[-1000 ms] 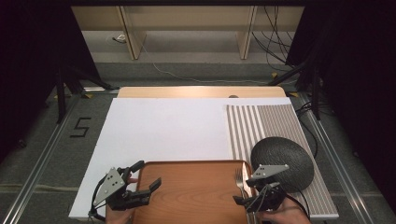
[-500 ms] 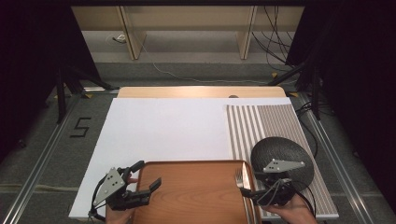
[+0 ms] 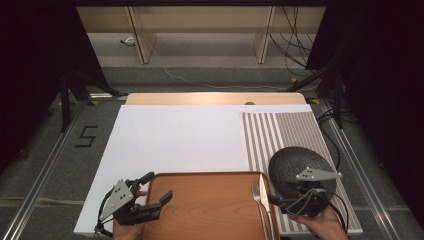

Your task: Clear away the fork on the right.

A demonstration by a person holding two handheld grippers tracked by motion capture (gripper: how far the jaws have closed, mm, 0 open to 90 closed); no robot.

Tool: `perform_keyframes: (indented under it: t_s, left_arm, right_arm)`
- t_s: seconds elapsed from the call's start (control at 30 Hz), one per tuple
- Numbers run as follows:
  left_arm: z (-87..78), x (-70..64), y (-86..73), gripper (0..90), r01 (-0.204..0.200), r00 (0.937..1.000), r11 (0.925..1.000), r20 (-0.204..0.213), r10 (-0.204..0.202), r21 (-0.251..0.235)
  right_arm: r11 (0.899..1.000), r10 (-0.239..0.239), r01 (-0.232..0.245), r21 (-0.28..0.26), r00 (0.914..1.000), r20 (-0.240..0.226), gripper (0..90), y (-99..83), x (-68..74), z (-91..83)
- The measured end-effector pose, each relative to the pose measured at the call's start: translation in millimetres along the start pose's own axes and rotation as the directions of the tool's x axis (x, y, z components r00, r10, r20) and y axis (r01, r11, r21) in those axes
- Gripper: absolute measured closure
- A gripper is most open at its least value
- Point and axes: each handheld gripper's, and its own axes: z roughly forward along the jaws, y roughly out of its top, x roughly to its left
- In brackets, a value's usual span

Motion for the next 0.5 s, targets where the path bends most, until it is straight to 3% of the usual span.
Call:
perform_keyframes:
  t_s: [0.5]
  left_arm:
    - [-0.1, 0.2, 0.0, 17.0, -0.001, 1.0000, 1.0000, 0.000, 0.001, 0.002]
  right_arm:
    - [0.997, 0.060, -0.058, -0.041, 0.9972, 0.045, 18.1, -6.5, -18.1, -15.1]
